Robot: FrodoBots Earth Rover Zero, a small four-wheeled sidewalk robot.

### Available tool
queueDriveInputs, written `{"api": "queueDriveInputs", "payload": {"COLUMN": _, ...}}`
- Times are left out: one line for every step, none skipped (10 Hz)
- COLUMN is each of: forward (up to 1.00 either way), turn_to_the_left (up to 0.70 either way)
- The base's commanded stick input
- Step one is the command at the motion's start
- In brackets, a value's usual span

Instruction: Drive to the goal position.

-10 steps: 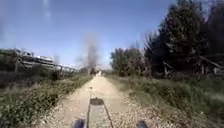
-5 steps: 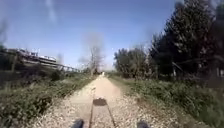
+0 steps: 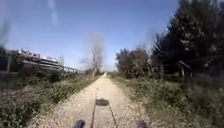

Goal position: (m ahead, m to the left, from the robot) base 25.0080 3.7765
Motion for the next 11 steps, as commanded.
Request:
{"api": "queueDriveInputs", "payload": {"forward": 0.7, "turn_to_the_left": 0.0}}
{"api": "queueDriveInputs", "payload": {"forward": 0.7, "turn_to_the_left": -0.01}}
{"api": "queueDriveInputs", "payload": {"forward": 0.7, "turn_to_the_left": -0.05}}
{"api": "queueDriveInputs", "payload": {"forward": 0.7, "turn_to_the_left": -0.13}}
{"api": "queueDriveInputs", "payload": {"forward": 0.7, "turn_to_the_left": 0.0}}
{"api": "queueDriveInputs", "payload": {"forward": 0.7, "turn_to_the_left": 0.0}}
{"api": "queueDriveInputs", "payload": {"forward": 0.7, "turn_to_the_left": 0.0}}
{"api": "queueDriveInputs", "payload": {"forward": 0.7, "turn_to_the_left": 0.0}}
{"api": "queueDriveInputs", "payload": {"forward": 0.7, "turn_to_the_left": 0.0}}
{"api": "queueDriveInputs", "payload": {"forward": 0.7, "turn_to_the_left": 0.0}}
{"api": "queueDriveInputs", "payload": {"forward": 0.7, "turn_to_the_left": 0.0}}
